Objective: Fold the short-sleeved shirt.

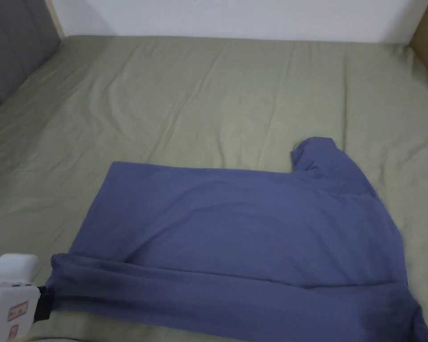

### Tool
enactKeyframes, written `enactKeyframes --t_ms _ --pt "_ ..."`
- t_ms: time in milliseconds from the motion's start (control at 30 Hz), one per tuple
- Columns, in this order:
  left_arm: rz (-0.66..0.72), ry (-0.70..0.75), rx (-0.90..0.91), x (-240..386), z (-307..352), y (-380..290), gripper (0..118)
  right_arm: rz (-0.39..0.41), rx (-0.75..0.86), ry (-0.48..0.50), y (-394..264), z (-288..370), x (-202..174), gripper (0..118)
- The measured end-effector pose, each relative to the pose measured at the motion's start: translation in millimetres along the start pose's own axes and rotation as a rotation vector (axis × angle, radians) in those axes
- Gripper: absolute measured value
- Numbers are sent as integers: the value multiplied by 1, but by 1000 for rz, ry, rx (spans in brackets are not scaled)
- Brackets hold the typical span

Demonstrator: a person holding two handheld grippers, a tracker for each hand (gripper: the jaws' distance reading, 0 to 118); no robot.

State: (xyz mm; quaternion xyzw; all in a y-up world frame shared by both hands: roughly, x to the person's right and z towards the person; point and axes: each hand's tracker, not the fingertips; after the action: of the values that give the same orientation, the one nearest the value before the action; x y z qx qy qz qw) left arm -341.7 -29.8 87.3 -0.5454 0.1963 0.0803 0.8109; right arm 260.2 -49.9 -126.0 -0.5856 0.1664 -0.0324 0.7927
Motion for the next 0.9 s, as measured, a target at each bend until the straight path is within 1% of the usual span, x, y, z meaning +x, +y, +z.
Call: enactKeyframes --t_ms 33,67,100,133,167,200,233,333,367,400,433,467,500,567,667,700,767,800,833,867,900 --pt "-1 -4 7 1 -1 -1 5 1 8 0 1 -1 0 4" --pt "-4 0 18 4 1 -1 11 7 12 -12 4 2 -3 16" --pt "-11 -3 29 5 7 2 29 39 28 -61 11 9 -6 36" --pt "-11 -9 38 5 10 4 57 57 55 -68 16 18 -13 56" --pt "-2 -19 40 5 15 8 94 66 80 -64 25 25 -16 64" --pt "11 -32 44 7 22 13 102 65 91 -67 35 32 -19 64" --pt "26 -55 85 9 30 18 98 69 109 -63 45 38 -21 64" --pt "45 -81 151 21 46 38 97 107 185 -14 80 49 -33 64" --pt "46 -101 173 26 48 46 89 134 201 4 92 50 -39 58" --pt "54 -122 200 30 49 52 71 160 220 4 100 50 -44 42" --pt "62 -145 212 35 47 58 39 194 239 -4 109 48 -52 14" --pt "51 -159 207 41 42 65 0 208 258 -17 118 42 -59 0" --pt "51 -147 200 47 31 69 0 190 243 -16 124 35 -63 0" --pt "29 -141 148 58 15 74 0 199 190 53 133 18 -67 0" --pt "20 -159 143 68 1 86 0 195 175 21 155 -2 -71 0" --pt "18 -165 142 70 -2 92 0 170 182 28 167 -6 -70 0" --pt "18 -166 150 72 -3 106 0 115 210 89 194 -13 -67 0" --pt "22 -170 155 72 -5 113 0 109 213 79 213 -20 -65 11" --pt "29 -178 159 72 -7 120 0 109 210 76 229 -25 -64 39" --pt "39 -184 160 72 -10 127 0 115 182 86 249 -34 -63 77" --pt "43 -189 160 70 -12 134 0 119 165 83 264 -44 -62 85"
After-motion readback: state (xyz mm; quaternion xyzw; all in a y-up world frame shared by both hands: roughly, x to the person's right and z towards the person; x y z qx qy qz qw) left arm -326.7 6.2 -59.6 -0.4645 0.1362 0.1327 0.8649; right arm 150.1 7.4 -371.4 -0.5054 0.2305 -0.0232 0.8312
